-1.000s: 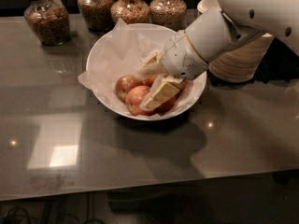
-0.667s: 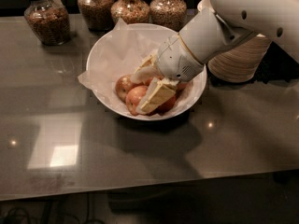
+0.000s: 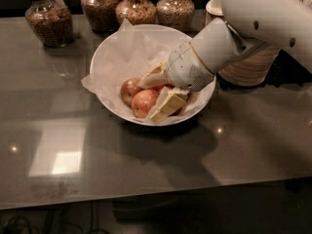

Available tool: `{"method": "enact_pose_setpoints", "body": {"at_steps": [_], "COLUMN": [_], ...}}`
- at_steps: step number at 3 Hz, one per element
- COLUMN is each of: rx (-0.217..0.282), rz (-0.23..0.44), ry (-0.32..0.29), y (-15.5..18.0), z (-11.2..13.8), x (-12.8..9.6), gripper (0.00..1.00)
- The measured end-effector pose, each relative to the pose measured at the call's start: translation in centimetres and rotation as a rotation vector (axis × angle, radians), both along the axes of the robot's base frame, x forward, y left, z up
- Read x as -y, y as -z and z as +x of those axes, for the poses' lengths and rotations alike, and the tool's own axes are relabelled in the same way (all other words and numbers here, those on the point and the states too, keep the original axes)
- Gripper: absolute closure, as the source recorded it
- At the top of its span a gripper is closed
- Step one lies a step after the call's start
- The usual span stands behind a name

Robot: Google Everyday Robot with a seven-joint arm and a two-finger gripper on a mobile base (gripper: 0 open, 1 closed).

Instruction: Pick apple from white bowl

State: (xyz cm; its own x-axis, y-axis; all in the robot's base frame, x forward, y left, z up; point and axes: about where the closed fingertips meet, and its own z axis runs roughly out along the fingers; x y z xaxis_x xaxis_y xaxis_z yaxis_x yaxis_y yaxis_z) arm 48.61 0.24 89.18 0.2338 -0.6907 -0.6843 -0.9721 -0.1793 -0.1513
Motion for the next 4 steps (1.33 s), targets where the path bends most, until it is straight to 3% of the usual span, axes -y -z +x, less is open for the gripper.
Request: {"method": "enact_pose_setpoints", "body": {"at_steps": [4], "rx": [-0.012], "rz": [0.000], "ry": [0.062], "y": [1.4], "z": [3.0], "x": [1.4], "gripper": [0.31]}}
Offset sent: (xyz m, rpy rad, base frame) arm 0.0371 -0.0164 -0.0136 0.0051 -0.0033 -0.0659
